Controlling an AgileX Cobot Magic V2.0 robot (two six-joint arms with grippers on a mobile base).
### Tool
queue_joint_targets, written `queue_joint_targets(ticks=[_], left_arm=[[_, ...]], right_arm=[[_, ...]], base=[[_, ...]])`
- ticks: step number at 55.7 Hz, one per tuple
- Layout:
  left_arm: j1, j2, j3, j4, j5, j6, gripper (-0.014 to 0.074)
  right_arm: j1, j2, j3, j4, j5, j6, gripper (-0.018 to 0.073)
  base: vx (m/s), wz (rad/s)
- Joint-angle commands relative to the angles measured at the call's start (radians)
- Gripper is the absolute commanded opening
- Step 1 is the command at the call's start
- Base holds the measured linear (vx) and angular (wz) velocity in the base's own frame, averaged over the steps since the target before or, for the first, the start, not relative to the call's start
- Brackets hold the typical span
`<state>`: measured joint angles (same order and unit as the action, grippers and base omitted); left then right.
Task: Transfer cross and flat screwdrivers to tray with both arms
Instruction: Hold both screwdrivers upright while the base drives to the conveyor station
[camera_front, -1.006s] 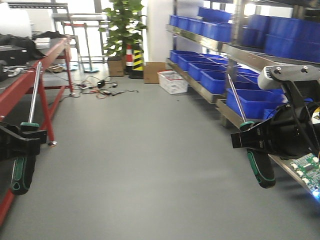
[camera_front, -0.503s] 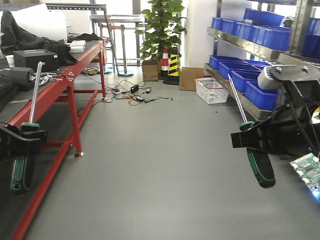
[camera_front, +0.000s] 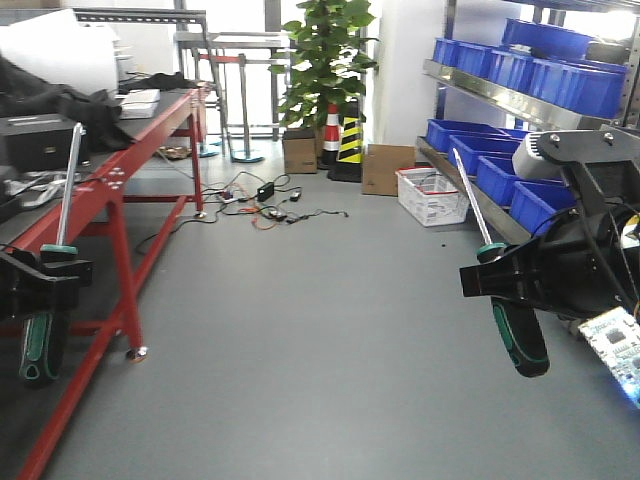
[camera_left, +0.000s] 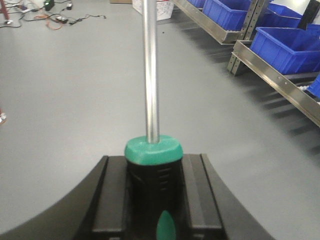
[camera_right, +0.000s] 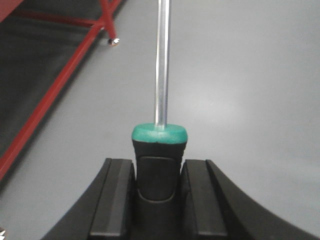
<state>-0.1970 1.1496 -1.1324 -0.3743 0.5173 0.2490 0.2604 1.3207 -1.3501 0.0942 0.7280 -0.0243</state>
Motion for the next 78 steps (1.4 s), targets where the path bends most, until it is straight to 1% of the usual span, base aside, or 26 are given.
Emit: queue_joint_targets(ticks=[1, 11, 24, 78], left_arm=[[-0.004, -0.020, -0.027, -0.023, -0.086, -0.008, 0.0003], [-0.004, -0.020, -0.027, -0.023, -0.086, -0.008, 0.0003], [-0.004, -0.020, -0.027, -0.023, -0.086, -0.008, 0.0003], [-0.004, -0.020, -0.027, -0.023, -0.086, -0.008, 0.0003]], right_arm=[[-0.004, -0.031, -0.034, -0.002, -0.083, -0.005, -0.0008], [-0.004, -0.031, -0.034, -0.002, -0.082, -0.005, -0.0008], [-0.004, -0.031, -0.034, -0.002, -0.082, -0.005, -0.0008], [-0.004, -0.031, -0.034, -0.002, -0.082, -0.005, -0.0008]], base=[[0.54, -0.25], [0.53, -0.35], [0.51, -0.59], [0.45, -0.75]])
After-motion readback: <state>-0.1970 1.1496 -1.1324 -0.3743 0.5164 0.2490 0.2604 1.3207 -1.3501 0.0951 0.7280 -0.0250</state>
